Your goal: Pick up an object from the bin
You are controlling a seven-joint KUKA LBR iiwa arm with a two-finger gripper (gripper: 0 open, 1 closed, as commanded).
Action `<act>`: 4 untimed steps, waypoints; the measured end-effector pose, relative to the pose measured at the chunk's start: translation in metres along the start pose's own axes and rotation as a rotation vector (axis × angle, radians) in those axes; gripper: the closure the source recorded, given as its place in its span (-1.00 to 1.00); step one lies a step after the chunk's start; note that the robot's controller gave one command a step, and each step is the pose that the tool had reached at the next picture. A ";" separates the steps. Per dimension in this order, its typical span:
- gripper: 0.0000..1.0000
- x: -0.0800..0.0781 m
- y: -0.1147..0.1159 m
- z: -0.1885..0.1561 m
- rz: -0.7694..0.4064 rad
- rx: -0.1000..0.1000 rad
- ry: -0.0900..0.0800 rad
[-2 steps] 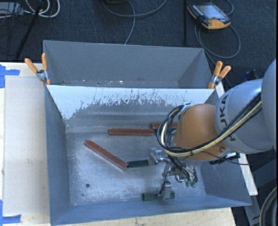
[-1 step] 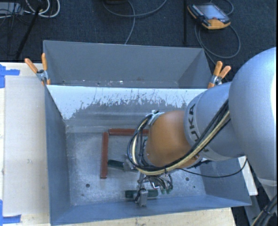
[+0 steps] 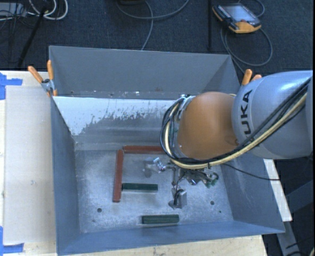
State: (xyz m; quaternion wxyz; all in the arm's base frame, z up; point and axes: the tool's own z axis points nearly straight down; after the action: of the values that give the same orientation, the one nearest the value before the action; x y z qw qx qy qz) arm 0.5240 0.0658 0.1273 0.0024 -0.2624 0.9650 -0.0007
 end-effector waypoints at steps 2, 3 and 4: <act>1.00 -0.071 0.002 0.053 -0.092 -0.003 0.006; -1.00 -0.071 0.002 0.056 -0.091 -0.004 0.003; 1.00 -0.071 0.002 0.056 -0.089 -0.004 0.003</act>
Offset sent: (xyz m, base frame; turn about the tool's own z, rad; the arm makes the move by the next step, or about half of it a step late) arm 0.0597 0.0374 -0.0552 -0.0957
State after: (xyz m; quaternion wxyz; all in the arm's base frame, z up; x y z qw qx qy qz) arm 0.5840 0.1034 0.0718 0.0003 -0.3051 0.9523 0.0007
